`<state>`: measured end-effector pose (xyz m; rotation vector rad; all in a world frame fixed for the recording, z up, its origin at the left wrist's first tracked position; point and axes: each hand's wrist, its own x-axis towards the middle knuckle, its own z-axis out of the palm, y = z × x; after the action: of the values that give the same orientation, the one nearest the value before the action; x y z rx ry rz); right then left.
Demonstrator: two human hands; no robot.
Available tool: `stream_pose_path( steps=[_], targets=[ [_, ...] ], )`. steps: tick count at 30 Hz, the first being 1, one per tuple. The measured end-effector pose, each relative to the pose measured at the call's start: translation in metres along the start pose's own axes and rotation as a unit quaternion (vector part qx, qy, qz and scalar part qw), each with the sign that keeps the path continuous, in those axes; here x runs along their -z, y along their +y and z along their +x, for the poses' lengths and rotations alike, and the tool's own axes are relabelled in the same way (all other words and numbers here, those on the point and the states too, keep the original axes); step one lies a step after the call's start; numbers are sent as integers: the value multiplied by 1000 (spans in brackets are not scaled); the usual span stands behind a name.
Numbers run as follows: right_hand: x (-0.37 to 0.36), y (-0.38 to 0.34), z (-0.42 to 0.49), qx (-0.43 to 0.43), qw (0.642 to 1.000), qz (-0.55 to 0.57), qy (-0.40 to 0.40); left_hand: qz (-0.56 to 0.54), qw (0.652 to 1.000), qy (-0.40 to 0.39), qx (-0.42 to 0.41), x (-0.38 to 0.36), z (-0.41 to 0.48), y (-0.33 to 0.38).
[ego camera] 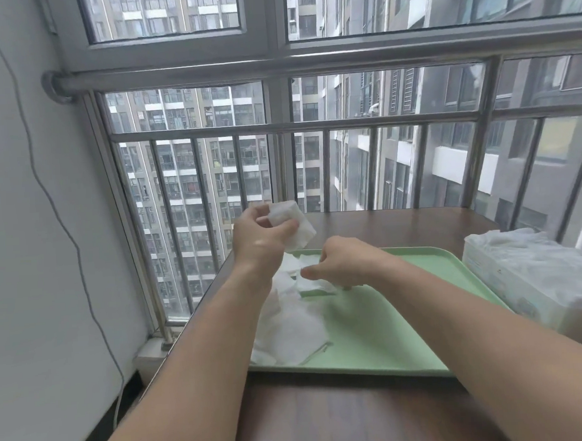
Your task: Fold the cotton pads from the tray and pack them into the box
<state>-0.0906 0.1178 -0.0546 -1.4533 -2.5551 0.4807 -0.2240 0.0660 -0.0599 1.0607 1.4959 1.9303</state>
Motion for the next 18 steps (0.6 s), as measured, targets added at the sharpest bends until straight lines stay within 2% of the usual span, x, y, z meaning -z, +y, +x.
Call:
stream_pose_path(
  steps=[4, 7, 11, 18],
  targets=[
    [-6, 6, 2, 1, 1000, 7, 19, 14, 1000, -3, -4, -1, -1, -1],
    [4, 20, -2, 7, 995, 95, 30, 21, 1000, -6, -3, -2, -1, 0],
    [25, 46, -12, 26, 963, 268, 14, 30, 999, -29, 3, -3, -3, 2],
    [29, 69, -31, 88, 916, 392, 4, 81, 991, -103, 1, -9, -8, -1]
  ],
)
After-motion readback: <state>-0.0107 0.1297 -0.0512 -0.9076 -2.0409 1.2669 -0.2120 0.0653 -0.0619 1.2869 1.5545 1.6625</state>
